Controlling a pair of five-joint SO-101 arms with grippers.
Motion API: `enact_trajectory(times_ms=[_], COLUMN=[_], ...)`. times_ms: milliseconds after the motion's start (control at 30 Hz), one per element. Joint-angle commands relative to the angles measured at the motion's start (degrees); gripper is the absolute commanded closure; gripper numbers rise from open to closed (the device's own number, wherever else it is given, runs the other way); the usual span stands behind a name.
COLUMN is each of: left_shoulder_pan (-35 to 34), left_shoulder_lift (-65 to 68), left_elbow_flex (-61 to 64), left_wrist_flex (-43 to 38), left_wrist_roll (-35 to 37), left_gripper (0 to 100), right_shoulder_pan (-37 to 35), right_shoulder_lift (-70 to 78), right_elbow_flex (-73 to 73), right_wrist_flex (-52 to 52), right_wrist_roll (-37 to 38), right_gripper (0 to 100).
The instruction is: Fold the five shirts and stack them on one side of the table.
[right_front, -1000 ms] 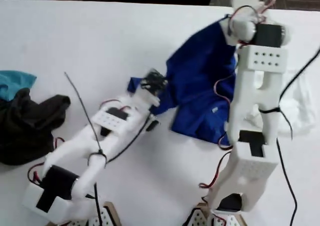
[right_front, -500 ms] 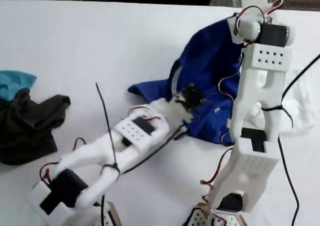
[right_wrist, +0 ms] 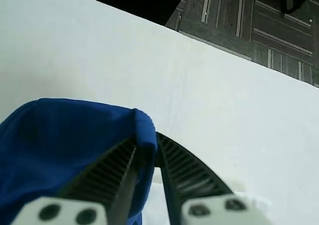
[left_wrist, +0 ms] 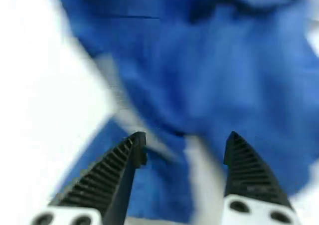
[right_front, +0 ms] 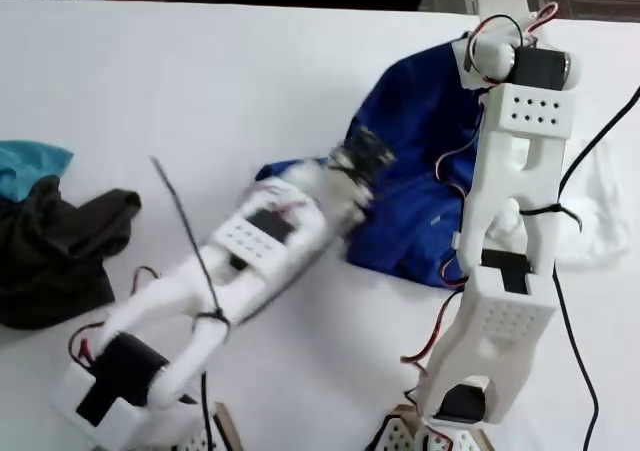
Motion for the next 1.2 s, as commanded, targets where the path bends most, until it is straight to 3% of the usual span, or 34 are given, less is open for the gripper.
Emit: enact_trajectory(times_ms=[0, 433, 667, 867, 1000, 1067, 1167], left_shoulder_pan=[-3.69, 16.97, 18.29, 18.02, 17.93, 17.93, 16.97], left_shoulder_lift=[-2.55, -2.2, -0.35, 11.96, 16.97, 16.97, 16.97], left_elbow_flex=[0.22, 0.31, 0.31, -4.0, -10.51, -13.05, -15.69], left_wrist_flex=[-2.81, -1.49, -1.58, -2.29, 1.76, 5.89, 10.99], left_wrist_roll=[0.79, 0.53, 0.7, 0.7, 0.44, 0.35, 0.26], left_gripper=[73, 73, 73, 73, 73, 77, 91], right_shoulder_pan=[0.66, 0.66, 0.4, 0.31, 0.48, 0.57, 0.57], right_shoulder_lift=[-0.66, -0.66, -0.66, -0.66, -0.66, -0.66, -0.66], right_elbow_flex=[-2.46, -2.46, -2.46, -2.46, -2.46, -2.46, -2.46], right_wrist_flex=[-0.92, -0.92, -0.84, -0.84, -0.84, -0.84, -0.84], right_wrist_roll=[-0.7, -0.88, -0.97, -0.97, -0.97, -0.97, -0.97], right_gripper=[97.8, 97.8, 97.8, 97.8, 97.8, 97.8, 97.8])
